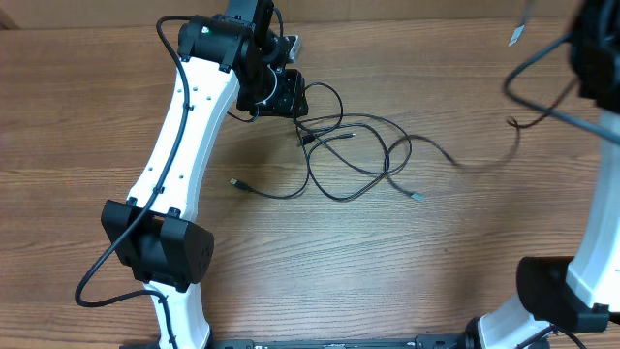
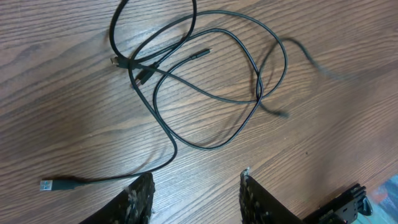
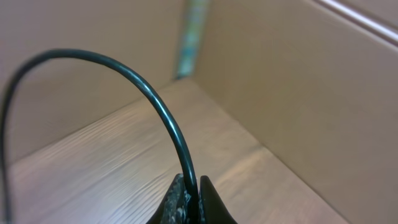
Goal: Untangle cables
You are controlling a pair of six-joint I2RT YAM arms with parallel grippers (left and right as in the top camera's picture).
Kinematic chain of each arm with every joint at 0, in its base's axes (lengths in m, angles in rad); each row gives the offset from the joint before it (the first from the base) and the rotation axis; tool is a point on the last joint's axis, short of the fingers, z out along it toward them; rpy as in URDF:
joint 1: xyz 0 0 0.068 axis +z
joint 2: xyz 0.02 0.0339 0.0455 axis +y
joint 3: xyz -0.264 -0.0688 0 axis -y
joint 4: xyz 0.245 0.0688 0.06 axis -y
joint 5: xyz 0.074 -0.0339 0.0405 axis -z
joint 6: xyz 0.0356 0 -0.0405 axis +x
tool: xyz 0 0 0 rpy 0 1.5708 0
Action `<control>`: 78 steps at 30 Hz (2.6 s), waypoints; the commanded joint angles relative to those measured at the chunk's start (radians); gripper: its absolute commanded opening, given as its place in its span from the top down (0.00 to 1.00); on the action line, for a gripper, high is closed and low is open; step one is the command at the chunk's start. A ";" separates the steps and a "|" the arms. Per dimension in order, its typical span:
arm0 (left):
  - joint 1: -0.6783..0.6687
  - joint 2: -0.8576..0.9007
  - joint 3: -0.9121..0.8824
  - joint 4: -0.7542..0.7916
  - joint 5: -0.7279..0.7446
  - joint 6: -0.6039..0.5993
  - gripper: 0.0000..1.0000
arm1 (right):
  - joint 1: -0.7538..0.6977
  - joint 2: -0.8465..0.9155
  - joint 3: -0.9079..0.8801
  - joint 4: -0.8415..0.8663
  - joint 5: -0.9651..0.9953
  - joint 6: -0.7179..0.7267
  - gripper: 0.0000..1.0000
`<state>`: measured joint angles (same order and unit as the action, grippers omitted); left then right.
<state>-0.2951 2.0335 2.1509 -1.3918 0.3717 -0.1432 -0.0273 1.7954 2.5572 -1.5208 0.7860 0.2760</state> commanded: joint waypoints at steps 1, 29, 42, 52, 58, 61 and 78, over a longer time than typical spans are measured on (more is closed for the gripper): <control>-0.007 0.004 0.004 -0.002 0.013 0.013 0.55 | -0.084 -0.001 0.001 -0.001 0.027 0.090 0.96; -0.016 0.004 0.004 -0.003 -0.017 0.012 0.54 | -0.278 0.002 -0.504 0.044 -1.087 -0.125 0.23; -0.019 0.005 0.004 -0.005 -0.016 0.012 0.55 | -0.081 0.002 -0.888 0.300 -1.107 0.135 0.00; -0.019 0.005 0.004 -0.012 -0.016 0.012 0.55 | 0.073 0.003 -1.087 0.561 -0.867 0.595 0.00; -0.024 0.005 0.004 -0.018 -0.016 0.012 0.55 | 0.147 0.003 -1.183 0.737 -0.846 0.786 0.00; -0.024 0.005 0.004 -0.018 -0.016 0.013 0.55 | 0.157 0.003 -1.226 0.786 -0.817 0.892 0.00; -0.027 0.005 0.004 -0.033 -0.015 0.008 0.57 | 0.149 0.036 -1.263 0.804 -0.761 1.068 0.01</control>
<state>-0.3157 2.0335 2.1509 -1.4189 0.3630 -0.1432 0.1314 1.8133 1.2713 -0.7181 0.0334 1.3628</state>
